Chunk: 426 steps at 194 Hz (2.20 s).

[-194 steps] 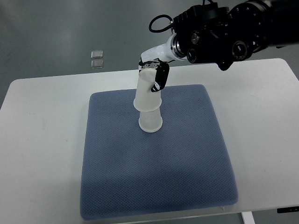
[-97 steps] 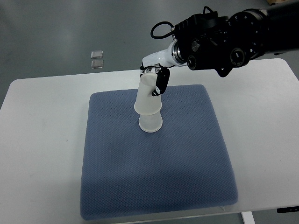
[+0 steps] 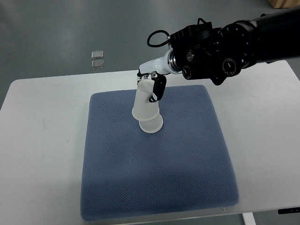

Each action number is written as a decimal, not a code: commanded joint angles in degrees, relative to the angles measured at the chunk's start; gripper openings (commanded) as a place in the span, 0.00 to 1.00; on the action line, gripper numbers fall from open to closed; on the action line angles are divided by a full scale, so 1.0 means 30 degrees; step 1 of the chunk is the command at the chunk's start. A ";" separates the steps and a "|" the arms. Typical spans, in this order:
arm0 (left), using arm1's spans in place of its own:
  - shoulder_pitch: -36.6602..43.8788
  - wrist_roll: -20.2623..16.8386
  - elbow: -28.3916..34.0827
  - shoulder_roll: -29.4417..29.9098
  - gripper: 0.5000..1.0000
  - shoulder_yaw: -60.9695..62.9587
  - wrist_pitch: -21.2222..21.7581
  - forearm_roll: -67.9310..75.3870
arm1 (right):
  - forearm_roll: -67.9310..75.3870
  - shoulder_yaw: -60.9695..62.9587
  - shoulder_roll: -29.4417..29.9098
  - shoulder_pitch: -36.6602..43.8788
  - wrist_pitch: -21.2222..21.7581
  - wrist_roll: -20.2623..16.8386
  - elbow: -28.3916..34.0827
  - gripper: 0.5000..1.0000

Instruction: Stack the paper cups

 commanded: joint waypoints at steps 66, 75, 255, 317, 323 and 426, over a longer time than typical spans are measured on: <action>0.0000 0.0029 0.0000 0.0000 1.00 -0.0001 -0.0004 -0.0001 | 0.0011 -0.0029 0.0019 -0.0192 0.0000 0.0001 -0.0326 0.69; 0.0000 0.0000 0.0000 0.0000 1.00 -0.0001 -0.0004 -0.0001 | 0.0011 -0.0029 0.0019 -0.0192 0.0000 0.0001 -0.0326 0.69; 0.0000 0.0029 -0.0058 0.0000 1.00 0.0029 -0.0004 -0.0001 | 0.8097 1.8718 -0.7569 -1.2376 -0.1377 0.2608 -0.5657 0.72; 0.0000 0.0029 -0.0059 0.0000 1.00 0.0029 -0.0034 -0.0001 | 0.8127 2.7041 -0.4844 -1.9293 0.0293 0.4337 -0.8910 0.79; 0.0000 0.0029 -0.0059 0.0000 1.00 0.0029 -0.0004 -0.0001 | 0.8127 2.7627 -0.4610 -1.9762 0.0821 0.4425 -0.9144 0.79; 0.0000 0.0058 -0.0029 0.0000 1.00 0.0029 -0.0004 -0.0001 | 0.8185 3.0967 -0.3321 -2.3336 0.5567 0.4894 -1.2191 0.83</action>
